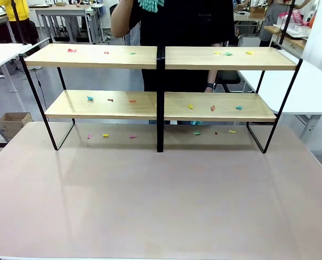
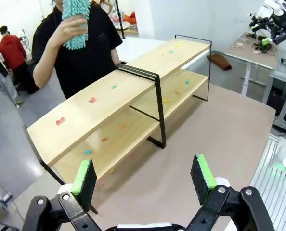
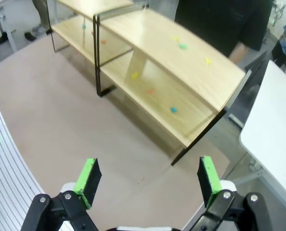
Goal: Clean the shelves.
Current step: Pick up the Duster when the human hands it over.
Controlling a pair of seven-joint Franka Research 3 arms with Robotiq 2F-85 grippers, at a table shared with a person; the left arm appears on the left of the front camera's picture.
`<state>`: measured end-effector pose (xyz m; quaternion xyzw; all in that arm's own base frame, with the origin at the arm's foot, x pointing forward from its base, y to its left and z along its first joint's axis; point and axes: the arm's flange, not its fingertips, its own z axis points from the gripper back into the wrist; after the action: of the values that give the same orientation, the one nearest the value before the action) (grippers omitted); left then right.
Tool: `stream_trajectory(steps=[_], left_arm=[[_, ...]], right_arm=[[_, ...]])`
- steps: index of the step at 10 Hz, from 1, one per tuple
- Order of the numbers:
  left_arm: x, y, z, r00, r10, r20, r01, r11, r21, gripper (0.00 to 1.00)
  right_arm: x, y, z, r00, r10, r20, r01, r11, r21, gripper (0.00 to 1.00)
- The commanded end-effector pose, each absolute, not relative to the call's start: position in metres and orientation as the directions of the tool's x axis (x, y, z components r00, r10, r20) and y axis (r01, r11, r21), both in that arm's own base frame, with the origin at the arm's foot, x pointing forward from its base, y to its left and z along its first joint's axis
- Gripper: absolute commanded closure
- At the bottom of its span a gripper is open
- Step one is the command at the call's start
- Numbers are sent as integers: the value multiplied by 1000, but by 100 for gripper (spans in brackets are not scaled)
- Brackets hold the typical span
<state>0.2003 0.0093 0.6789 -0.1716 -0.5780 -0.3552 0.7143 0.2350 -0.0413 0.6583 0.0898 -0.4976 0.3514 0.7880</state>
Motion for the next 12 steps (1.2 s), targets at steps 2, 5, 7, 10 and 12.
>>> stream_trajectory(steps=[2,5,7,10,12], left_arm=[[176,11,619,51,-329,943,722,665,193,0],[177,15,618,53,-343,938,726,658,199,0],[178,16,617,52,-347,936,729,654,202,0],[180,17,617,54,-357,933,737,644,204,0],[182,16,616,56,-358,932,741,641,202,0]], right_arm=[[232,-46,655,232,344,910,-651,750,-118,0],[227,-40,662,341,267,901,-570,821,-28,0],[226,-37,666,440,197,876,-496,867,54,0],[230,-35,665,490,142,860,-415,906,87,0],[231,-35,664,483,145,863,-424,901,86,0]])
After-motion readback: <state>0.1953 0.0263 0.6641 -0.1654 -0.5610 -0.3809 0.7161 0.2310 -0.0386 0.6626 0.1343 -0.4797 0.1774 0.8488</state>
